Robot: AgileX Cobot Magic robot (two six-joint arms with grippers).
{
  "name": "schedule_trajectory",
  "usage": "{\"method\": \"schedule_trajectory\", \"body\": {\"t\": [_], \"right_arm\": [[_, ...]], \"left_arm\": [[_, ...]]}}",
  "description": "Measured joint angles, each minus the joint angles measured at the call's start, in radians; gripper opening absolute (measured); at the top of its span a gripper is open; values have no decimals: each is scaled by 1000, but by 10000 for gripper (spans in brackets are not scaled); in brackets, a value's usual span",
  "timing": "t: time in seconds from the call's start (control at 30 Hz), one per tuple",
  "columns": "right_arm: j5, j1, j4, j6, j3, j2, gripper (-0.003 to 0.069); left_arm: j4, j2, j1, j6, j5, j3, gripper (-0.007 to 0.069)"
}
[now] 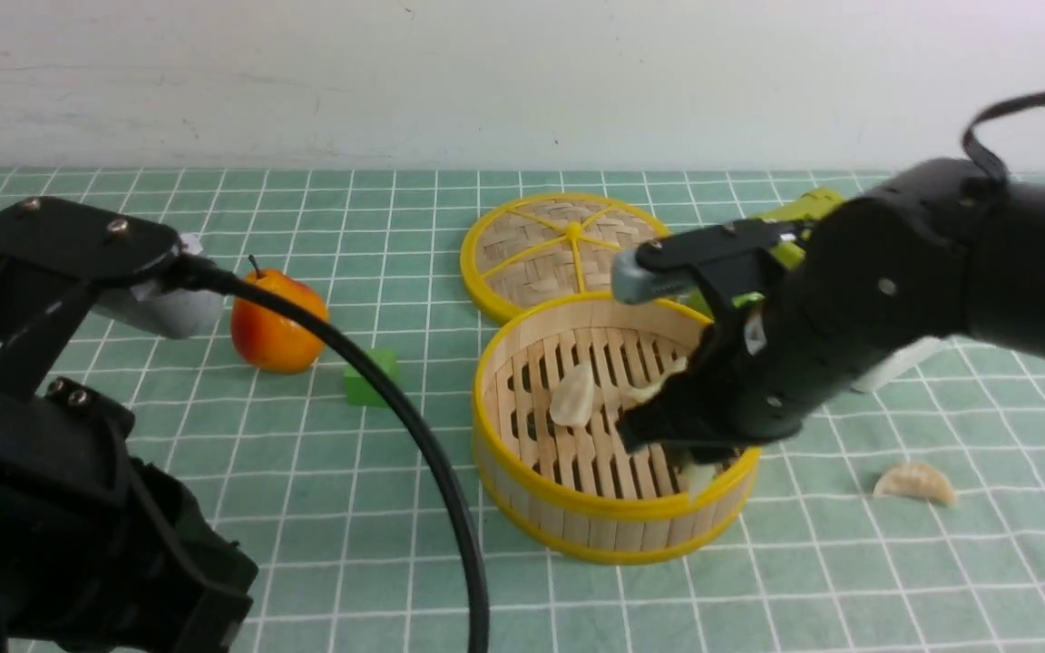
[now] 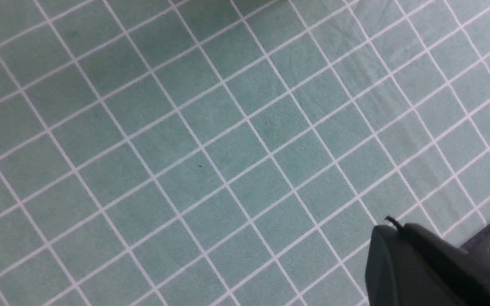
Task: Put the dumplings into the steamer on the table with the blue tablecloth.
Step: 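Place the dumpling in the bamboo steamer basket with the right gripper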
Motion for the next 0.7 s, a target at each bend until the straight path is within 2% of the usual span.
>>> {"method": "schedule_trajectory", "body": {"t": [0.27,0.33,0.43,0.47,0.57,0.7], "right_arm": [[1,0,-62,0,-240,294,204],[16,0,-62,0,-286,335,227],[46,0,-62,1,-318,352,297],[77,0,-62,1,-339,350,366],[130,0,-62,-30,-353,317,484],[219,-16,-56,-92,-352,217,559]], "left_arm": [[-45,0,0,-2,64,0,-7],[-45,0,0,-15,73,0,-6],[-42,0,0,-26,77,0,-4],[-40,0,0,-27,77,0,-3],[-26,0,0,-30,77,0,-2],[-6,0,0,-30,78,0,0]]}}
